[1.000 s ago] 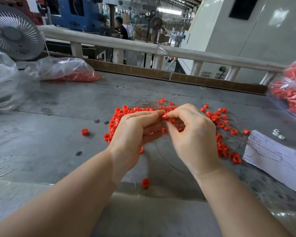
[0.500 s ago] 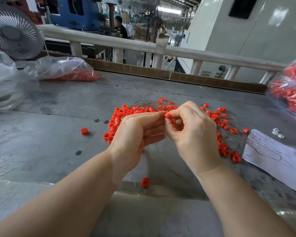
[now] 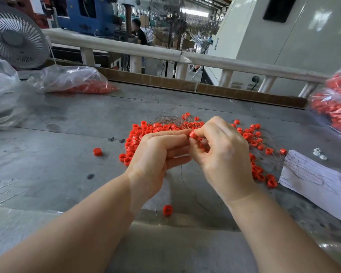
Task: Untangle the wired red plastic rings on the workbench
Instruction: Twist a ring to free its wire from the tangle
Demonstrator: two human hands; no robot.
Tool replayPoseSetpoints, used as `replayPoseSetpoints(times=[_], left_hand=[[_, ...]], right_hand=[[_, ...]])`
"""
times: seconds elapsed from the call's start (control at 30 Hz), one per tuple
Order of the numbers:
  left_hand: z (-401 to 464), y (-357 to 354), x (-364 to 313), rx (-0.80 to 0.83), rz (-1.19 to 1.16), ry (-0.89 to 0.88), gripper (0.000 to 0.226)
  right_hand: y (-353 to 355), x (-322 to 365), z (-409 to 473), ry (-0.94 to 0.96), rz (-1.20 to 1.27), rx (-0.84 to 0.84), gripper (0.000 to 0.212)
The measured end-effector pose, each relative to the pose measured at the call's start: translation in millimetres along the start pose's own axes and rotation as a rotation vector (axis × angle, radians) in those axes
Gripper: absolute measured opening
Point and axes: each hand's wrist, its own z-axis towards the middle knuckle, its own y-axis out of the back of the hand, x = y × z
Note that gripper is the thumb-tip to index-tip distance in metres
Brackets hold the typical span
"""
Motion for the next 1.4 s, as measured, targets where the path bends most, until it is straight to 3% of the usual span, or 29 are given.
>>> replayPoseSetpoints(times=[0.13,0.23,0.4,0.63,0.93,1.4], left_hand=[[0.9,1.7,-1.7,0.004,-0.086,0.029,0.030],[2.6,0.8,-2.4,0.042,-0.109,0.037,0.011],[4.3,4.2,0.7,0.035,-0.157,0.005,0.025],[3.8,1.7,1.6,0.013,-0.160,-0.092,0.020],[-0.1,-2.7,-0.6,0.026,-0.126,-0.243,0.019],[-3.0,-4.5,-1.3,0.037,-0.108,-0.298,0.019]], right_hand=[[-0.9,-0.6,-1.4,0.034,0.009,0.000,0.004],[-0.5,-3.7,-1.2,0.068,-0.030,-0.014,0.005],[-0.8,-4.2,-1.9,0.103,-0.024,-0.049,0.009],[-2.7,-2.8,-0.1,-0.044,0.258,-0.076,0.008],[-1.8,1.0,4.3,-0.438,0.634,-0.031,0.015],[0.8,-0.1,5.0,-0.431,0.729,-0.042,0.017]])
